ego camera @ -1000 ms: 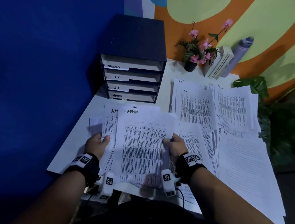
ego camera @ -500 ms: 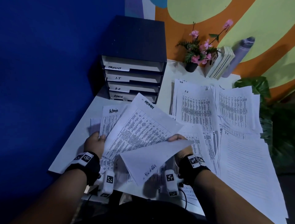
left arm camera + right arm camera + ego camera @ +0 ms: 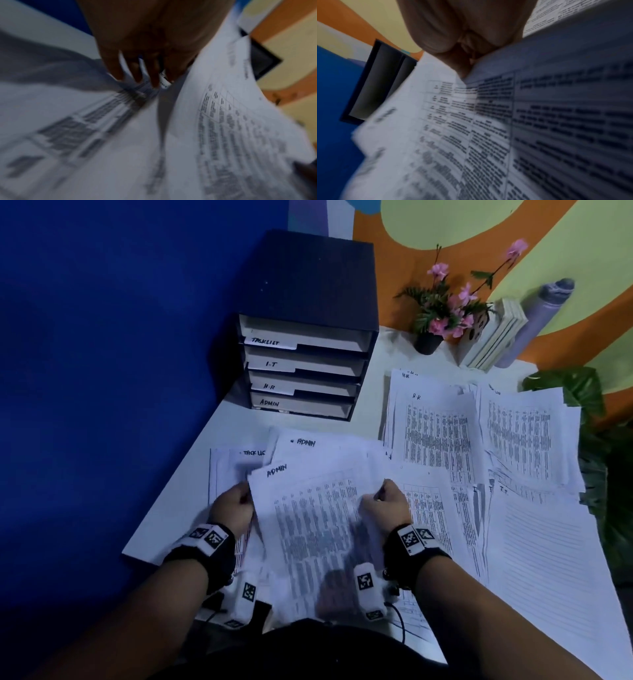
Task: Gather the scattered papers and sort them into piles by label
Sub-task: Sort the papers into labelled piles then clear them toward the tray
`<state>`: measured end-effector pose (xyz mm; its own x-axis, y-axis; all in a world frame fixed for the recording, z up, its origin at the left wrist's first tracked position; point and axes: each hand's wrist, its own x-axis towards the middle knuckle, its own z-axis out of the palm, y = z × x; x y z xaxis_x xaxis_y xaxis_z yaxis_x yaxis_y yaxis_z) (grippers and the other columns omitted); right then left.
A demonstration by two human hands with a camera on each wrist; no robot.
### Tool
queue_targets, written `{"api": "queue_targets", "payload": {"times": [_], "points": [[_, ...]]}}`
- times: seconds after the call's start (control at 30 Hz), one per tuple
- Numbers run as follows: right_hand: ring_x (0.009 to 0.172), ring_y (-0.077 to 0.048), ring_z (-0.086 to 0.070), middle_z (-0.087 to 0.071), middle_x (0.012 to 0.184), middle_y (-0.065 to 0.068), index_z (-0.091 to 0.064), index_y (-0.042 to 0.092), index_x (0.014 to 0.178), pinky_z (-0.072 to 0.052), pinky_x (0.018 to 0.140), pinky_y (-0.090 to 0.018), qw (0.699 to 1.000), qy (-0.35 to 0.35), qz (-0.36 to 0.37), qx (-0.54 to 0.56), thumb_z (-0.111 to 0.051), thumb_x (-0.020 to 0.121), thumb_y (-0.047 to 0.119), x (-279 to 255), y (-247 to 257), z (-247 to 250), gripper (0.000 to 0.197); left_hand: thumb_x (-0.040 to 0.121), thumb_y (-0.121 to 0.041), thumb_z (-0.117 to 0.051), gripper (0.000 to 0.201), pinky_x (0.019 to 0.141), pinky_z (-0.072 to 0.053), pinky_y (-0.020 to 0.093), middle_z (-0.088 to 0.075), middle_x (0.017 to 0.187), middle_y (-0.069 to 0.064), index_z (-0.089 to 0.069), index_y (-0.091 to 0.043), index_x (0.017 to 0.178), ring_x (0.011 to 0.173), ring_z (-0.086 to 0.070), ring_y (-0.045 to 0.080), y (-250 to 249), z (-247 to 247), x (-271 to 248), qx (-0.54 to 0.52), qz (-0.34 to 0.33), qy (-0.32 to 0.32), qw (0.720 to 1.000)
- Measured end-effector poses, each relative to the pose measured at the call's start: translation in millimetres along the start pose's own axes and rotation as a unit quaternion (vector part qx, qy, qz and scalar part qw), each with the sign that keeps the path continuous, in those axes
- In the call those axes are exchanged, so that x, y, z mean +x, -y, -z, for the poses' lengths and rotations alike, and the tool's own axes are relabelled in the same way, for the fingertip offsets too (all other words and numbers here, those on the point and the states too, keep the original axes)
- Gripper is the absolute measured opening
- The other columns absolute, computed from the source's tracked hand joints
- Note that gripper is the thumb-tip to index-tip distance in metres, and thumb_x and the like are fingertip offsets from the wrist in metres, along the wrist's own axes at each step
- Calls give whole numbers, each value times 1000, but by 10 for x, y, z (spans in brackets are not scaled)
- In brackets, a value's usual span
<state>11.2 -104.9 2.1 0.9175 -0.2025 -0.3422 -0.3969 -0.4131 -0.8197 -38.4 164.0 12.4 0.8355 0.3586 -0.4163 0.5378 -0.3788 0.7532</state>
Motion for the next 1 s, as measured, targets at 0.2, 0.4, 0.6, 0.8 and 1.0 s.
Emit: {"api": "queue_targets", "payload": {"times": [0.2,0.4,0.6,0.8,1.0], "points": [[59,-18,-34,-39,65,-7,-40,11,69,-27,50,-25,994,-57,-23,-92,-43,85,1,13,-154,26,19,68,-48,-81,93,102,-43,42,-46,137,17,-36,-11,142,127,-44,34,294,88,58,303,85,-38,949],[55,-15,-32,-36,64,-5,-37,10,73,-27,44,-23,994,-45,-31,-99,-41,87,-1,-3,-214,84,18,84,-10,-69,73,100,-40,37,-40,143,15,-29,-11,145,121,-51,35,326,62,55,126,95,-57,986],[87,-29,-55,-53,90,-9,-42,7,136,-43,75,-29,992,-109,-24,-64,-43,94,0,144,52,477,43,93,-15,-50,30,93,-49,39,-63,117,16,-54,-7,121,103,-60,35,375,154,134,123,77,-80,986],[116,-32,-51,-50,131,-11,-33,16,144,-43,100,-50,974,-159,-82,-138,-51,90,2,281,73,1047,58,90,-12,-55,14,81,-49,34,-66,100,16,-61,-3,100,87,-61,31,283,215,162,77,70,-103,989],[129,-31,-41,-40,144,-9,-34,20,146,-38,106,-54,973,-107,58,-199,-65,90,30,187,191,664,65,89,-13,-62,12,73,-44,30,-62,87,9,-62,-4,98,80,-58,25,118,160,91,5,37,-124,992]]}}
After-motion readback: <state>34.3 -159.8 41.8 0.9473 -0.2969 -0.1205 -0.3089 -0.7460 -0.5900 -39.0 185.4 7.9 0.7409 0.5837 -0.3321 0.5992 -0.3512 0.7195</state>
